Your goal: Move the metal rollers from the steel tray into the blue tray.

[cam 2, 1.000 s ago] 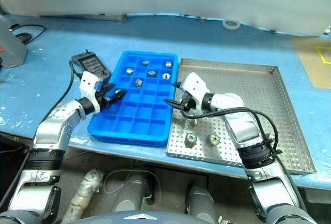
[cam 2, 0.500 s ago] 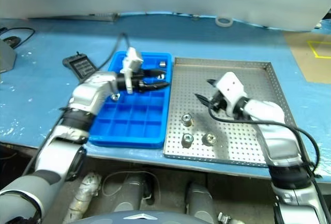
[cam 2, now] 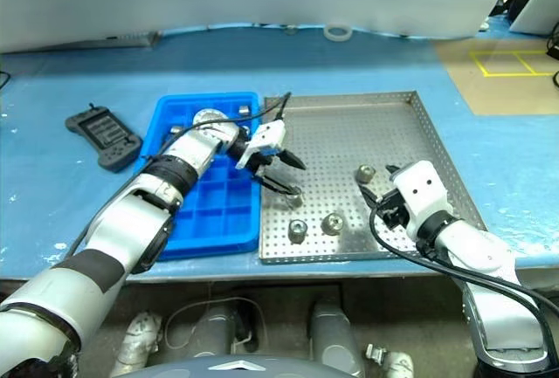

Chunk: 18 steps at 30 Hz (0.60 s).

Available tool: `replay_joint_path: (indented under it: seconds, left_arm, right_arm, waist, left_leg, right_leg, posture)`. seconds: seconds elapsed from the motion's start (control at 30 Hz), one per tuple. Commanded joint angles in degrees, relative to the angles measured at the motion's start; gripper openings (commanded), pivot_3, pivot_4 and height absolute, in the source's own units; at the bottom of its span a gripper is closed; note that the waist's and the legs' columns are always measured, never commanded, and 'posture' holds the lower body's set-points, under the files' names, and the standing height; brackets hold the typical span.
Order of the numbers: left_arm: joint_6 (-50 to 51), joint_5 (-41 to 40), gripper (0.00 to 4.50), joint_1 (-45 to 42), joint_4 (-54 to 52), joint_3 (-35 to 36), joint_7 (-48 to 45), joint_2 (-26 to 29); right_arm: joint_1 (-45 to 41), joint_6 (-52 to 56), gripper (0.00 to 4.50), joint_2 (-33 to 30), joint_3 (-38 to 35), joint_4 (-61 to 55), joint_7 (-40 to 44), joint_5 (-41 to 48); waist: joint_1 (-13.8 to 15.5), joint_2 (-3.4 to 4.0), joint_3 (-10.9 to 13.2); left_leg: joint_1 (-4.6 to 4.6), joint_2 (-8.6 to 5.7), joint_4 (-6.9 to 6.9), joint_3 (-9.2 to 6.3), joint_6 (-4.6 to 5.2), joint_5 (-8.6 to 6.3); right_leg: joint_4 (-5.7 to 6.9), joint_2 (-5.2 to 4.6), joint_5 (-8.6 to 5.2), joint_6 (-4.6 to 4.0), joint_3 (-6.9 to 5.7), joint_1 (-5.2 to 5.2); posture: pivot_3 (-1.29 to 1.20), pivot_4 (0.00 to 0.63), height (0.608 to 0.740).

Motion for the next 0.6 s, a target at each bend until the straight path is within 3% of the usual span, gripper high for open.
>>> replay_joint_path:
  seconds: [0.03,0.23,0.6]
  left_arm:
    - [-3.4,2.3,3.26,-3.4,2.9,-0.1,-2.2,-0.6]
    - [-4.9,7.0,3.26,-5.7,5.0,-2.1,-5.6,-1.9]
    - [-4.5,15.4,3.26,-4.4,7.5,-5.0,2.4,-4.7]
  right_arm:
    - [0.6,0.4,3.24,0.1,-1.4,-2.6,-1.1,0.4]
    - [0.2,0.3,3.24,0.5,0.4,-2.1,-2.3,0.2]
    - [0.6,-1.3,3.24,1.3,2.9,-0.7,-4.0,-1.3]
  waist:
    - [-0.1,0.0,0.0]
    - [-0.2,0.0,0.0]
    - [-0.8,0.0,0.0]
  left_leg:
    - [-0.02,-0.01,0.01,0.0,0.02,-0.01]
    - [-0.13,-0.02,0.01,0.02,0.3,0.01]
    - [-0.11,-0.02,0.04,0.02,0.3,0.01]
  right_leg:
    - [-0.01,-0.02,0.0,0.0,0.0,0.0]
    - [-0.1,-0.04,0.0,-0.01,-0.02,-0.05]
    - [-0.09,-0.04,0.01,0.0,-0.02,-0.03]
  posture:
    - [-0.5,0.15,0.74]
    - [-0.49,0.15,0.74]
    - [-0.51,0.15,0.74]
